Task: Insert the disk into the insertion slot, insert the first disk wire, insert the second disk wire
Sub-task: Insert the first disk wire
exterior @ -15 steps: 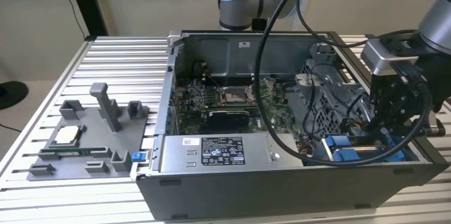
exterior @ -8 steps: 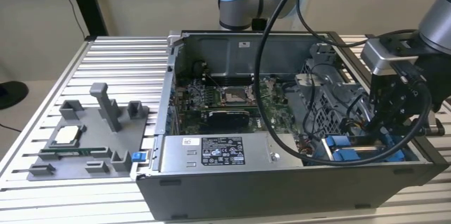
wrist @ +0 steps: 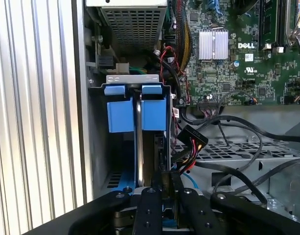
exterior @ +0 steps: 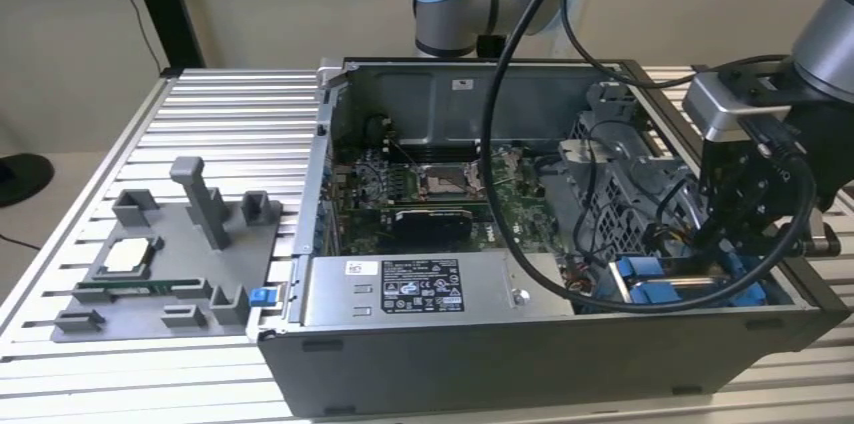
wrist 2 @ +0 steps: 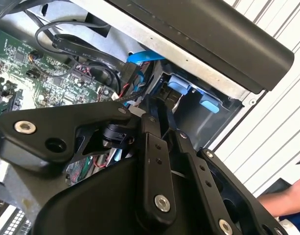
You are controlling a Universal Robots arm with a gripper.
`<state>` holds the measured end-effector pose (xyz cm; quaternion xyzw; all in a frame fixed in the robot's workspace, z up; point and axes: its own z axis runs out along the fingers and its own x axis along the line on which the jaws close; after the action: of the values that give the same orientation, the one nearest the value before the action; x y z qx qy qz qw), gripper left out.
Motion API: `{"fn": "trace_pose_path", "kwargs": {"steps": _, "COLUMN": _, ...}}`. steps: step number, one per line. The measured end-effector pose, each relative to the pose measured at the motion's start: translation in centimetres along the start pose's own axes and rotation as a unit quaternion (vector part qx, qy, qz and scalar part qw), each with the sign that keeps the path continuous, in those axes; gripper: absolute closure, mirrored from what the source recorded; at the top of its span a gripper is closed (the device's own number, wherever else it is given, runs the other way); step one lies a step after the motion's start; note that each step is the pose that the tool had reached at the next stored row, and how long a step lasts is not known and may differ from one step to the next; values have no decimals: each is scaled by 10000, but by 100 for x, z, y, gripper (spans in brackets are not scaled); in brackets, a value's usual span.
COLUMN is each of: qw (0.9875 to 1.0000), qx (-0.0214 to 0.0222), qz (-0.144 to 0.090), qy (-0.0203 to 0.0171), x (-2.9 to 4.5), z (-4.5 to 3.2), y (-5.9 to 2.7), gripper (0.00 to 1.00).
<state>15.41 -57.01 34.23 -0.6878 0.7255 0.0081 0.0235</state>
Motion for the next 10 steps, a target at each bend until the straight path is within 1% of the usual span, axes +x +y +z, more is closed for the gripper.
{"fn": "trace_pose_path", "kwargs": {"steps": 10, "qw": 10000, "qx": 0, "qz": 0, "qy": -1, "x": 2, "z": 49, "y": 1, "gripper": 100}}
